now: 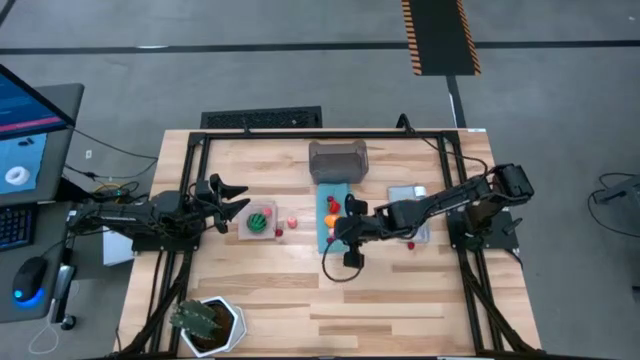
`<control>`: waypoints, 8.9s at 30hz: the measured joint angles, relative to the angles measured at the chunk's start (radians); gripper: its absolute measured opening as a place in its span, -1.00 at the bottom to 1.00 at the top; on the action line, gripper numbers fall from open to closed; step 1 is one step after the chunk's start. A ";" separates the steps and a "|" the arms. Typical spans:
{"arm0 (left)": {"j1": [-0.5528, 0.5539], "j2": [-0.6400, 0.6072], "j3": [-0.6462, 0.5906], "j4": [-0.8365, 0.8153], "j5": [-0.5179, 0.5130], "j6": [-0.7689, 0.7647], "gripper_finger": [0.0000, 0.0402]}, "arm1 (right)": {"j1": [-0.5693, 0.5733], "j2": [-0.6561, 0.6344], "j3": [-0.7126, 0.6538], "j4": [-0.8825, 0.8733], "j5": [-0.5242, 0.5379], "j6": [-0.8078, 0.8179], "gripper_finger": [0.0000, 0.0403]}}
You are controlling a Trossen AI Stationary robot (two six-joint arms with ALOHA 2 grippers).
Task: Pick and placing Produce into tupperware
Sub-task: Put the red cherry into the gray bin
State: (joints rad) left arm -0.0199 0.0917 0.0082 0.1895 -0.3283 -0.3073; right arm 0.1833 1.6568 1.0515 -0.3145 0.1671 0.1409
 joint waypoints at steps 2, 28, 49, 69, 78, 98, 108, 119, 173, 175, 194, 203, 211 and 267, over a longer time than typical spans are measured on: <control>0.000 0.000 0.000 0.000 0.000 0.000 0.06 | -0.025 -0.023 0.009 -0.015 0.013 -0.016 -0.95; 0.000 0.000 0.000 -0.018 -0.022 -0.002 0.06 | -0.569 -0.163 0.012 -0.020 0.047 -0.064 -0.95; 0.000 0.000 0.000 -0.026 -0.024 -0.037 0.06 | -0.632 -0.066 0.009 0.028 -0.085 -0.041 -0.91; 0.000 0.000 0.000 -0.050 -0.033 -0.030 0.06 | -0.623 0.011 0.012 0.091 -0.098 -0.072 -0.69; 0.000 0.000 0.000 -0.050 -0.032 -0.013 0.06 | -0.470 0.011 0.012 0.132 -0.169 -0.117 -0.69; 0.000 0.000 0.000 -0.106 0.010 -0.042 0.06 | -0.122 -0.318 0.021 0.019 -0.246 -0.111 -0.69; 0.000 0.000 0.000 -0.103 0.001 -0.042 0.06 | 0.033 -0.554 -0.111 -0.078 -0.052 0.079 -0.69; 0.000 0.000 0.000 -0.085 -0.026 -0.040 0.06 | 0.237 -0.549 -0.143 -0.504 0.240 0.688 -0.69; 0.000 0.000 0.000 -0.063 -0.032 -0.029 0.06 | 0.251 -0.096 -0.142 -0.830 0.050 1.063 -0.11; 0.000 0.000 0.000 -0.063 -0.032 -0.029 0.06 | 0.251 -0.096 -0.142 -0.817 0.051 1.063 -0.12; 0.000 0.000 0.000 -0.063 -0.034 -0.029 0.06 | 0.248 -0.089 -0.142 -0.799 0.092 1.119 -0.11; 0.000 0.000 0.000 -0.063 -0.035 -0.029 0.06 | 0.248 -0.015 -0.142 -0.834 0.078 1.117 -0.13; 0.000 0.000 0.000 -0.063 -0.036 -0.029 0.06 | 0.248 0.000 -0.142 -0.831 0.061 1.124 -0.23; 0.000 0.000 0.000 -0.064 -0.052 -0.026 0.06 | 0.158 0.000 0.120 -0.890 0.189 0.866 -0.95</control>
State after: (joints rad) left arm -0.0200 0.0920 0.0081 0.1253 -0.3805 -0.3332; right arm 0.3413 1.6566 1.1714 -1.2045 0.3559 1.0067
